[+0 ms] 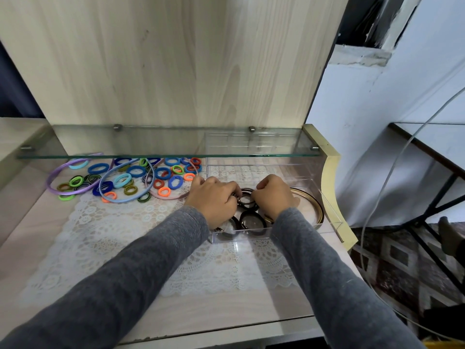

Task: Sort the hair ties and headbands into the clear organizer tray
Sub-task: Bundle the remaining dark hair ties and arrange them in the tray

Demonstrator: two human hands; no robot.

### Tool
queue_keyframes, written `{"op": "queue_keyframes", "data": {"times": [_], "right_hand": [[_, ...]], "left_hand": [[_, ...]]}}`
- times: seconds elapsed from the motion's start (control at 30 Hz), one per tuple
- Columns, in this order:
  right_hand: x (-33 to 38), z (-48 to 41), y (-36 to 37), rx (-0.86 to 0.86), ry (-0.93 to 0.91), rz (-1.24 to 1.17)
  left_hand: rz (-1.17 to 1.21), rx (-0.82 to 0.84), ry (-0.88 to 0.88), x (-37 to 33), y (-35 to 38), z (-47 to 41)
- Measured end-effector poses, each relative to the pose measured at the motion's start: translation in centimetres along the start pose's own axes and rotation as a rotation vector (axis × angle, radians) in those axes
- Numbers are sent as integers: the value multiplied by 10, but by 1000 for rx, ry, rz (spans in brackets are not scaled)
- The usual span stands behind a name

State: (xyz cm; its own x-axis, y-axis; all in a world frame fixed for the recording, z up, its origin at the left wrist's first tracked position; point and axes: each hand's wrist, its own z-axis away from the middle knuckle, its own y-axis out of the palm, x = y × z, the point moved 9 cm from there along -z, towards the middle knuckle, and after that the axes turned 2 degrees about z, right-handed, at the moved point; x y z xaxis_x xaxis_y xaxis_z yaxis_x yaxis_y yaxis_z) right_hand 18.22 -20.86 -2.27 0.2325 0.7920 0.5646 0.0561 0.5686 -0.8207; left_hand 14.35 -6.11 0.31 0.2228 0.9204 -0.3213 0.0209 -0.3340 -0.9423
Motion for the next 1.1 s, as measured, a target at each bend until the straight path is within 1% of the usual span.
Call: {"op": "queue_keyframes", "data": {"times": [0.27,0.7,0.9,1.1], "right_hand": [[-3,7,-6,-33,4,-50],[-4,12,-4,-39,-26,7],[-10,7,-10,-52,-40,-54],[-12,6,-8,8,-134,15]], "left_hand": [[-24,-7,-7,1,0,-2],[-26,-4,3,1,5,-4],[-22,-14,1,2,3,-1],[6,-15,32,3,2,2]]}}
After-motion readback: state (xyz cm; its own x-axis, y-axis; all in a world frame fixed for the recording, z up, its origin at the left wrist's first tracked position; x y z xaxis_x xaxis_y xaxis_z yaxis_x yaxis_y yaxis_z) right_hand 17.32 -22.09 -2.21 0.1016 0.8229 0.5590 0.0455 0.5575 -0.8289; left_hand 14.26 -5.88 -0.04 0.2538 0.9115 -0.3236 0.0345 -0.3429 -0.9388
